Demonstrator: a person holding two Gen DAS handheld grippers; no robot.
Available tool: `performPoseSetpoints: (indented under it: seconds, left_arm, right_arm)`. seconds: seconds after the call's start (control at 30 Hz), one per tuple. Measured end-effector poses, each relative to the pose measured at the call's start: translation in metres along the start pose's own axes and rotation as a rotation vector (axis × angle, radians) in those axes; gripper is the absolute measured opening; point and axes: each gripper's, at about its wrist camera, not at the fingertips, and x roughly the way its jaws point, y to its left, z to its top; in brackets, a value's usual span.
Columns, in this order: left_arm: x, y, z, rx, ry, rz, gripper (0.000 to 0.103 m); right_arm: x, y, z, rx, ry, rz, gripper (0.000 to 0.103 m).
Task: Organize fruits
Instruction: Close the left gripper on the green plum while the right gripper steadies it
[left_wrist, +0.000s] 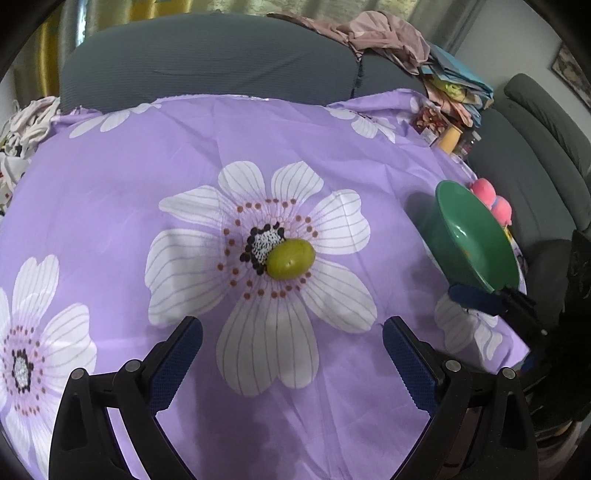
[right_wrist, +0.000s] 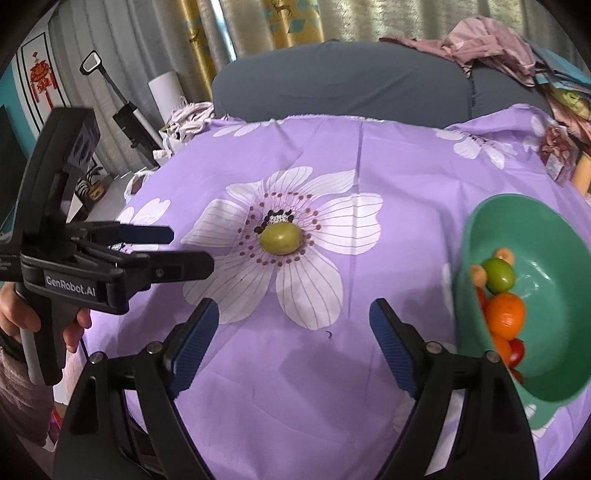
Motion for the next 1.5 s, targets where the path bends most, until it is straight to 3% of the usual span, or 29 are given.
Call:
performPoseSetpoints:
  seconds: [0.67, 0.87, 0.93, 1.0, 1.13, 1.2, 1.33, 1.5]
  left_arm:
    - [0.055, 0.003, 0.038, 0.066, 0.077, -0.062, 0.098]
    - [0.064, 0.007, 0.044, 0.076, 0.081, -0.064, 0.098]
    - [0.067, 0.008, 0.045, 0.079, 0.083, -0.065, 0.093]
    - [0.070, 0.008, 0.046, 0.086, 0.088, -0.070, 0.080]
    - [0.078, 0.013, 0.047, 0.080, 0.099, -0.069, 0.075]
    - [0.081, 0.015, 0.047, 0.077, 0.106, -0.073, 0.064]
    - [0.084, 0.017, 0.045, 0.076, 0.112, -0.085, 0.058]
    - [0.080, 0.018, 0.044, 0.073, 0.108, -0.098, 0.044]
  right_arm:
    - [0.083, 0.001, 0.035, -0.017, 0.106, 0.060, 0.084]
    - [0.100, 0.007, 0.044, -0.054, 0.123, 0.074, 0.075]
    - [0.106, 0.008, 0.047, -0.060, 0.129, 0.079, 0.070]
    - [0.111, 0.008, 0.048, -0.065, 0.136, 0.083, 0.065]
    - [0.120, 0.009, 0.049, -0.071, 0.144, 0.088, 0.052]
    - [0.124, 0.009, 0.048, -0.073, 0.150, 0.087, 0.044]
    - [0.128, 0.009, 0.047, -0.081, 0.147, 0.098, 0.042]
    - [0.128, 0.005, 0.047, -0.075, 0.139, 0.084, 0.024]
